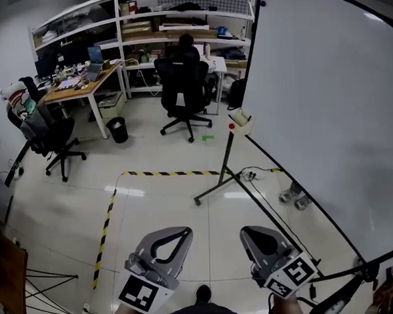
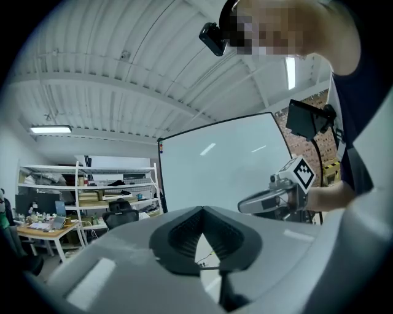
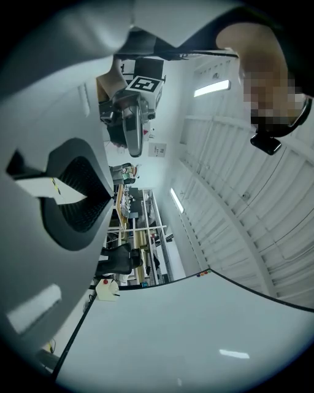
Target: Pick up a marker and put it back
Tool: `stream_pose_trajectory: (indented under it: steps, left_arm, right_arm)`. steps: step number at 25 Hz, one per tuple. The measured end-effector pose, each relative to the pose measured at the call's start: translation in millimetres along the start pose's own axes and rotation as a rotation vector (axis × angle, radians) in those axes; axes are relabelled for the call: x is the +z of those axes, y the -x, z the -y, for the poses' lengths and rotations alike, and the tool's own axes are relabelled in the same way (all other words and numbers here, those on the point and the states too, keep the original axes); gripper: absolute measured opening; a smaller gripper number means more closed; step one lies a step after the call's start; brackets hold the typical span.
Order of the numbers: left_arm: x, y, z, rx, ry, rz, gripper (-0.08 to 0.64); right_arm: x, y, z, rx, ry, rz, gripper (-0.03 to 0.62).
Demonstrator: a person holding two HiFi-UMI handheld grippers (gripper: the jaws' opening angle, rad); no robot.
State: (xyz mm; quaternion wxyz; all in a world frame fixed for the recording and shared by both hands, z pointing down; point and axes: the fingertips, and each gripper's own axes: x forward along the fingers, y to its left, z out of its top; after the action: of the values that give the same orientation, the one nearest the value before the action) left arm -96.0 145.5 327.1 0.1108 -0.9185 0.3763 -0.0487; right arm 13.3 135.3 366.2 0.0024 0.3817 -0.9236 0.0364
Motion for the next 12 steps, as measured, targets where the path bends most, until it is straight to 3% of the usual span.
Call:
stream_pose_trajectory:
  steps: [6, 12]
  left_arm:
    - [-3, -47, -48, 0.050, 0.006, 0.008, 0.003]
    - [-15, -92, -92, 0.031, -0.027, -0.002, 0.003]
  right_arm:
    - [18, -50, 42, 0.072, 0.025, 0.010, 0.002]
    - [25, -94, 87, 0.055, 0.033, 0.014, 0.000]
